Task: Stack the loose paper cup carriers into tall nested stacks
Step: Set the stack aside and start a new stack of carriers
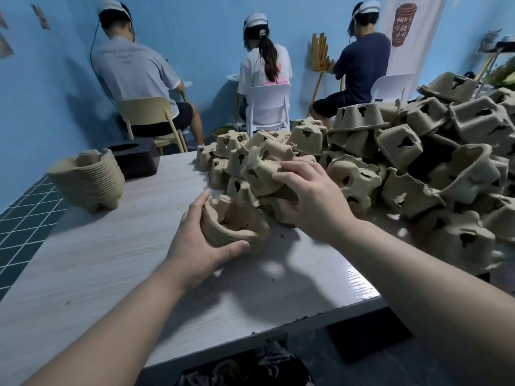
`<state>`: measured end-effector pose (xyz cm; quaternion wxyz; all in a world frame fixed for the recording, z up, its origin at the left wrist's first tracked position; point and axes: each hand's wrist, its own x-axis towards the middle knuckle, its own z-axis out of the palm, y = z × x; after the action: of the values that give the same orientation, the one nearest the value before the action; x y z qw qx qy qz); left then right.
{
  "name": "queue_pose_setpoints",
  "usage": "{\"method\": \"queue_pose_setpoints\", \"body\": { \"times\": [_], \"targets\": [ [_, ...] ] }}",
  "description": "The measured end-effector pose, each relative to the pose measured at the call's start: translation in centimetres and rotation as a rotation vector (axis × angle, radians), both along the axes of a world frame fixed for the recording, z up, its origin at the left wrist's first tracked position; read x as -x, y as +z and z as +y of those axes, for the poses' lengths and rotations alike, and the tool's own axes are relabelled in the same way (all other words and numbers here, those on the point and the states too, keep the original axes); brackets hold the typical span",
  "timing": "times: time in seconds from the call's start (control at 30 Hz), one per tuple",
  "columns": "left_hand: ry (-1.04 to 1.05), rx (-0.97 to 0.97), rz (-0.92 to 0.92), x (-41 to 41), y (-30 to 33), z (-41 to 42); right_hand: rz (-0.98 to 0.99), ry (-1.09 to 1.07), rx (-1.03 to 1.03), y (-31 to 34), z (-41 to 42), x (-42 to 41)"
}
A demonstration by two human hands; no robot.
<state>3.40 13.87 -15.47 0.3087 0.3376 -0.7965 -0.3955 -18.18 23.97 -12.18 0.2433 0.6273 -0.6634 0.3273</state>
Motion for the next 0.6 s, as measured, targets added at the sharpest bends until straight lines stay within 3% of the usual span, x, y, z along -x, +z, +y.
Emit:
{"method": "queue_pose_setpoints", "body": {
  "times": [0.4,0.6],
  "targets": [
    [0.011,-0.009,0.004,-3.1,-0.1,1.6,0.081,0.143,0.157,-1.7,2.6,-2.9],
    [0.021,-0.023,0.016,-4.9,-0.1,2.1,-0.110,0.163,0.171,-1.4,3.4,-5.1]
  ]
}}
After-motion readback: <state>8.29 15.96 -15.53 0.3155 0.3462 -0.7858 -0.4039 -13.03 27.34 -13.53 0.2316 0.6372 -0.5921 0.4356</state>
